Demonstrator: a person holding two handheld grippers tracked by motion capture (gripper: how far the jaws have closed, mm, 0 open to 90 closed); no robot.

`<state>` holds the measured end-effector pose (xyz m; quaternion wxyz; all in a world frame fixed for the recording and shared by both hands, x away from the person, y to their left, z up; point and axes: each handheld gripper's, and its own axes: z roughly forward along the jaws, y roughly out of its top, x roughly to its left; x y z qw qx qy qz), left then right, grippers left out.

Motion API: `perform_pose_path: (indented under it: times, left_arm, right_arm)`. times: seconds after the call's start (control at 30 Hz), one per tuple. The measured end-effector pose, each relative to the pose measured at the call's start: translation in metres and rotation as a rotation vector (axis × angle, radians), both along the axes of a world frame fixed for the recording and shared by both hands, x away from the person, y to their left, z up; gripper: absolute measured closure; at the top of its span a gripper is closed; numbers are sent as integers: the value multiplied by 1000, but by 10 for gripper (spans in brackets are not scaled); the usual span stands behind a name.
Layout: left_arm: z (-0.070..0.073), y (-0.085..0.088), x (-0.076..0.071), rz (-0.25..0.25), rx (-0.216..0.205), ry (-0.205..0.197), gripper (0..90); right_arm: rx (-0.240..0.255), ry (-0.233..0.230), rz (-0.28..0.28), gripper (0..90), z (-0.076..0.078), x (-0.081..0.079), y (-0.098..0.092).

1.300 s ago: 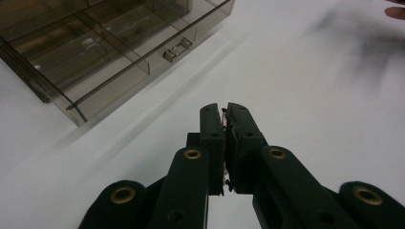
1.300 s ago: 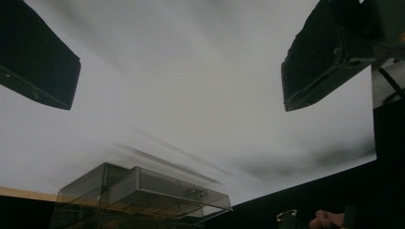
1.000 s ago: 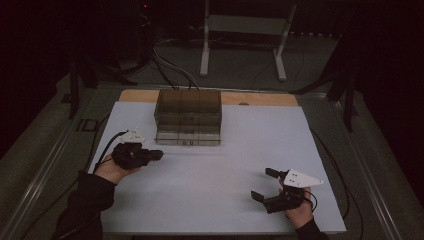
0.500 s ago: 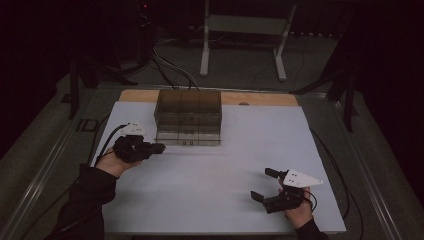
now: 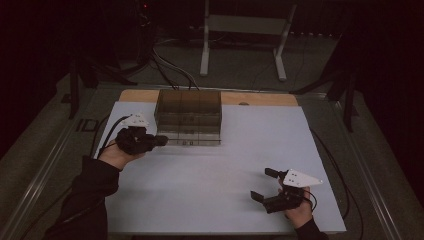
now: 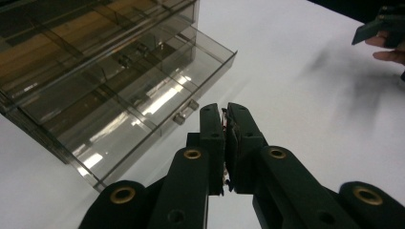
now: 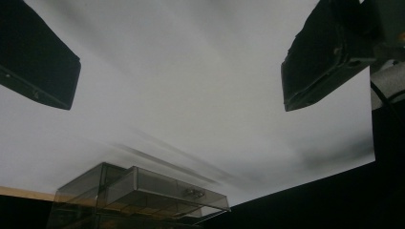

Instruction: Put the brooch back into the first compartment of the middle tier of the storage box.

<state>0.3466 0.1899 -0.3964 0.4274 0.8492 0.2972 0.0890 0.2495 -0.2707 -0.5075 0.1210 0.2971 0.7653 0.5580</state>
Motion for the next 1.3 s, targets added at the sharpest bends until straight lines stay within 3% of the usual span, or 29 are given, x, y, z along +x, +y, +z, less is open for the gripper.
perform_pose_path:
  times: [0.67,1.3]
  left_arm:
    - [11,-4,18,26,-14,-15,872]
    - [-5,-6,42,113,-51,-3,872]
  right_arm:
    - [2,-2,-1,0,0,-1,0]
    - [5,1,0,0,0,0,0]
